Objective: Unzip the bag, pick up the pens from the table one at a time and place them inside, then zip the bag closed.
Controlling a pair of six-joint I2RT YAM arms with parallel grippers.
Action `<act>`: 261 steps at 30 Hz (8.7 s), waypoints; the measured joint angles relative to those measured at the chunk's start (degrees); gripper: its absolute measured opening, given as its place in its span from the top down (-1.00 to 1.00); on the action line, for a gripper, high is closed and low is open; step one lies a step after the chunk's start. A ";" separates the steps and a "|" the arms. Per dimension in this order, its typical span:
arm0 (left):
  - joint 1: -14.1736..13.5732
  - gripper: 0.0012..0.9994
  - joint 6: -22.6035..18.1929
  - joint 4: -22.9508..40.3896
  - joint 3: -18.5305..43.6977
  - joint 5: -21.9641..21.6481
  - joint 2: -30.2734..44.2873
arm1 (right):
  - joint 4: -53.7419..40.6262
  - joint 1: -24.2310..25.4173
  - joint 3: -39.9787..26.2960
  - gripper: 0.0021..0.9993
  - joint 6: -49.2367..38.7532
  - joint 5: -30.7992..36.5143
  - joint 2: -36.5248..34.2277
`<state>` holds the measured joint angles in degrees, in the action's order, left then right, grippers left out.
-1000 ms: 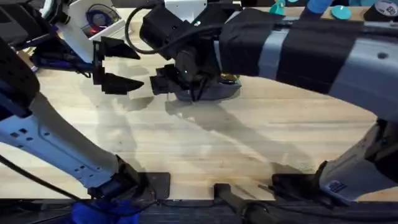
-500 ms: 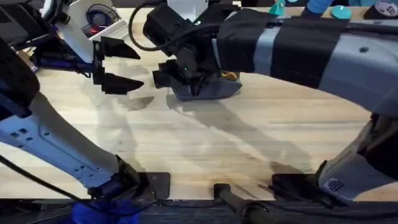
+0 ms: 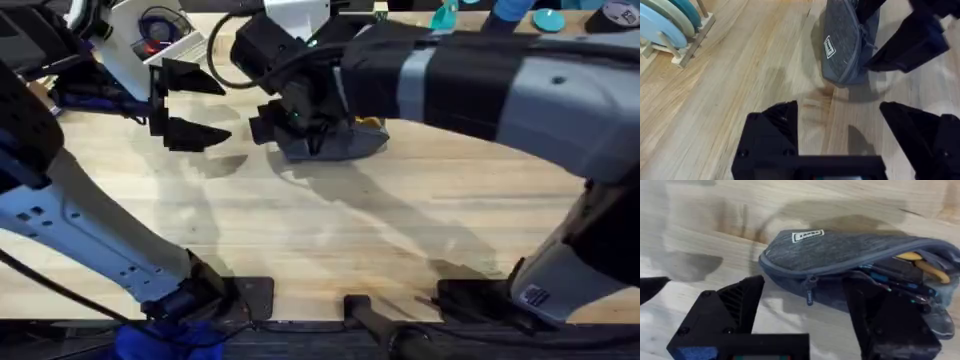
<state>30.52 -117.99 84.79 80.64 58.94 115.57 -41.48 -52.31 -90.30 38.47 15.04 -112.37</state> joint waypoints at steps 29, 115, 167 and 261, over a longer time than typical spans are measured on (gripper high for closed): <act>0.00 -0.99 0.00 -0.20 0.00 0.00 -0.02 | 1.54 0.08 0.00 0.73 -0.78 0.58 -1.38; -20.48 -0.99 10.29 -12.83 0.00 1.09 4.36 | -15.07 0.04 -9.84 0.94 -1.68 0.60 -1.36; -20.76 0.91 10.99 -12.34 -0.02 0.83 4.36 | -17.55 1.07 -10.16 0.94 -10.07 0.79 -1.36; -21.55 0.92 11.02 -13.07 -0.02 1.49 4.36 | -12.27 28.87 17.92 0.94 -10.44 -16.34 20.43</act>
<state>8.97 -106.98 71.72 80.62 60.42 119.92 -53.75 -23.45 -72.39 28.03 -1.30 -91.94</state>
